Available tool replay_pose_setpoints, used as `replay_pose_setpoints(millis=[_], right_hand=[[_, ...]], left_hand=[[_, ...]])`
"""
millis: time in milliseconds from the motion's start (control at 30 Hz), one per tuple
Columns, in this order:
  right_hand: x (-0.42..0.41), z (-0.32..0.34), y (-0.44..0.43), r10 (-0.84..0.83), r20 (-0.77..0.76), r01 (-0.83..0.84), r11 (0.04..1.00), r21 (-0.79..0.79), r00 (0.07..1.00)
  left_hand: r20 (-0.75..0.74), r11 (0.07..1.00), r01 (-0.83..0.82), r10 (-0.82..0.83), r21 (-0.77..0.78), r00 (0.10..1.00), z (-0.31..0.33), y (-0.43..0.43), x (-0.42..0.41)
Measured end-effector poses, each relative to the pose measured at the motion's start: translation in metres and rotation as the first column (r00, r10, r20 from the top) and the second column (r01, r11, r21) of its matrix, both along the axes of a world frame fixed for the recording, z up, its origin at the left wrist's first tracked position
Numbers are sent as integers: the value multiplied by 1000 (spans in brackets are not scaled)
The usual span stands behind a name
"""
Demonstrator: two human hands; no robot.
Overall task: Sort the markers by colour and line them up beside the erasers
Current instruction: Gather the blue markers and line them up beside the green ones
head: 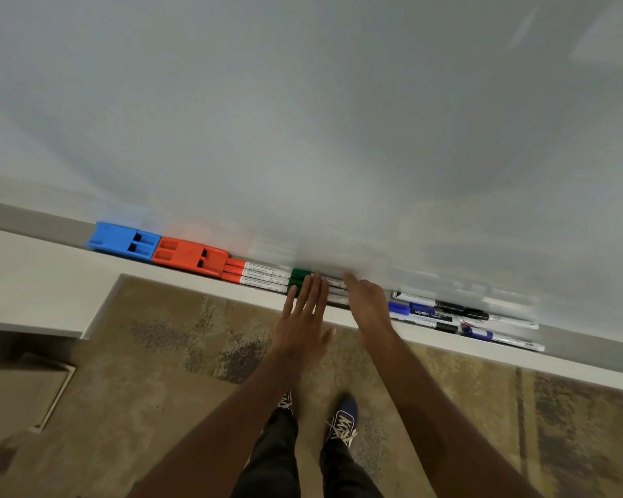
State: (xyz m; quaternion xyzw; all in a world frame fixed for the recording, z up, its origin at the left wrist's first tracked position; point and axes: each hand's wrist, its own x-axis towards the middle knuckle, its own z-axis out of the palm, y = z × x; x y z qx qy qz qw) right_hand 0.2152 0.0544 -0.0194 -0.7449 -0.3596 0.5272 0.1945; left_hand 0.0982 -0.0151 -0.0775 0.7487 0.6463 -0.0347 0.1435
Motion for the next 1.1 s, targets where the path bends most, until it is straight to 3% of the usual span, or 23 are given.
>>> replay_pose_setpoints(millis=[167, 267, 367, 500, 633, 767, 933, 1100], right_hand=[[2, 6, -4, 18, 0, -18, 999, 29, 1000], [8, 11, -8, 92, 77, -99, 990, 98, 993], [26, 23, -19, 223, 319, -303, 926, 227, 921], [72, 26, -30, 309, 581, -534, 802, 266, 753], [126, 15, -31, 318, 684, -610, 757, 234, 657], [163, 0, -27, 354, 788, -736, 654, 176, 504], [174, -13, -22, 363, 842, -816, 559, 147, 400], [180, -18, -24, 309, 856, -815, 545, 198, 415]], left_hand=[[-13, 1000, -4, 4, -9, 1000, 8, 1, 3], [-7, 1000, -9, 9, 5, 1000, 12, 1, 5], [78, 997, -32, 26, 77, 997, 15, 0, 8], [285, 986, -108, 68, 129, 956, 28, -1, 21], [443, 965, -228, 150, 128, 884, 36, -4, 37], [546, 943, -295, 168, 153, 821, 41, -11, 55], [623, 935, -350, 238, 62, 745, 43, -17, 75], [722, 821, -531, 496, -210, 482, 55, -19, 100]])
